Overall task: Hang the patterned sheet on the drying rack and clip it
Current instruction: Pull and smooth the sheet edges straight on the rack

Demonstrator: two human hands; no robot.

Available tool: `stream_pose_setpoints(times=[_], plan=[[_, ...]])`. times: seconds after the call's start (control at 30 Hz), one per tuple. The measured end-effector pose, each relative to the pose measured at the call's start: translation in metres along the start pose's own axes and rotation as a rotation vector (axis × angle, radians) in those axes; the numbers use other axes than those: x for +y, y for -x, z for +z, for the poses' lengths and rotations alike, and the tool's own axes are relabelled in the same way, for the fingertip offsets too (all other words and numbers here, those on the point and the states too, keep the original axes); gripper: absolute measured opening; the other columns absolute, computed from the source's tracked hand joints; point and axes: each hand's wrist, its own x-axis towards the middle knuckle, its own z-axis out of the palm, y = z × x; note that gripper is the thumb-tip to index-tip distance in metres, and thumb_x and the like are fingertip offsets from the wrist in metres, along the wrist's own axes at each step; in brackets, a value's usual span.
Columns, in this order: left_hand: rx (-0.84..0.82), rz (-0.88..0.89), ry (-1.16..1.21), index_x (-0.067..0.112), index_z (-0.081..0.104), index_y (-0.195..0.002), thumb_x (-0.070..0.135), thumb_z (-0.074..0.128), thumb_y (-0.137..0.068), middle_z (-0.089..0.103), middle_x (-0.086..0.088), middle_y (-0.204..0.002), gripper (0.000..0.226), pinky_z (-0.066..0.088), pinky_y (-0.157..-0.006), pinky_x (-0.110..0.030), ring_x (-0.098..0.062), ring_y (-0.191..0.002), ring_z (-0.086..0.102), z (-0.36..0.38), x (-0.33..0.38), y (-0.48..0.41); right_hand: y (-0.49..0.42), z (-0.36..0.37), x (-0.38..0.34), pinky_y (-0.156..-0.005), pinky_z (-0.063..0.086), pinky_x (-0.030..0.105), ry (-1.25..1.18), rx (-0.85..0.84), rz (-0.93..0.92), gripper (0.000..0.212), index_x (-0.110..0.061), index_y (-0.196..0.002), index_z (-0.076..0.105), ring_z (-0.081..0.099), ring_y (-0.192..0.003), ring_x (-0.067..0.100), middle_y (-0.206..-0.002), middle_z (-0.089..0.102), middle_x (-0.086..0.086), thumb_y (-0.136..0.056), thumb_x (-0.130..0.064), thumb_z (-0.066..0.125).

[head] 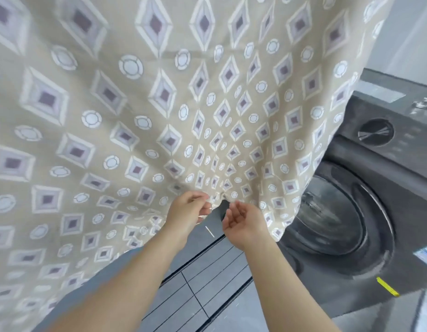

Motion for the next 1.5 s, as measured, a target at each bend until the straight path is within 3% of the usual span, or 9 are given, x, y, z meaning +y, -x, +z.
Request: stream_pose_setpoints(times=[0.27,0.47,0.8,1.13,1.5], plan=[[-0.103,-0.008,-0.04,0.018,0.061,-0.086,0.015,0.053,-0.094,0.066,0.001,-0.079,0.011,0.048,-0.07,-0.025,-0.012,-0.073,0.063,-0.013,0.134,0.072,0.13,0.063,-0.047,-0.055,0.039,0.022,0.145,0.056,-0.074,0.013,-0.01,-0.081,0.057,0.048,-0.059,0.014,-0.071,0.057,0.002,-0.091,-0.011,0.049],[-0.12,0.078,-0.066,0.019,0.06,-0.085,0.015,0.052,-0.094,0.065,0.001,-0.079,0.012,0.046,-0.068,-0.023,-0.011,-0.072,0.062,-0.008,0.223,0.104,0.193,0.104,-0.088,-0.053,0.039,0.022,0.236,-0.01,-0.164,0.012,-0.011,-0.081,0.057,0.048,-0.057,0.014,-0.068,0.057,0.002,-0.091,-0.012,0.049],[-0.077,0.274,-0.078,0.021,0.06,-0.081,0.014,0.052,-0.093,0.065,0.002,-0.078,0.016,0.046,-0.07,-0.025,-0.01,-0.071,0.061,0.031,0.312,0.106,0.225,0.143,-0.173,-0.048,0.039,0.019,0.311,-0.141,-0.268,0.015,-0.011,-0.077,0.057,0.047,-0.054,0.012,-0.063,0.056,0.0,-0.091,-0.012,0.049],[-0.043,0.453,-0.118,0.028,0.057,-0.085,0.013,0.05,-0.093,0.065,0.003,-0.08,0.018,0.044,-0.073,-0.027,-0.01,-0.071,0.062,0.069,0.378,0.088,0.24,0.176,-0.247,-0.056,0.04,0.024,0.425,-0.258,-0.431,0.01,-0.012,-0.087,0.057,0.049,-0.058,0.014,-0.068,0.057,0.001,-0.091,-0.013,0.048],[-0.104,0.713,-0.202,0.029,0.057,-0.084,0.014,0.052,-0.092,0.065,0.005,-0.075,0.018,0.046,-0.072,-0.028,-0.013,-0.074,0.063,0.097,0.48,0.055,0.273,0.241,-0.33,-0.053,0.039,0.022,0.459,-0.348,-0.734,0.009,-0.013,-0.084,0.054,0.047,-0.055,0.013,-0.064,0.055,0.0,-0.091,-0.011,0.049]])
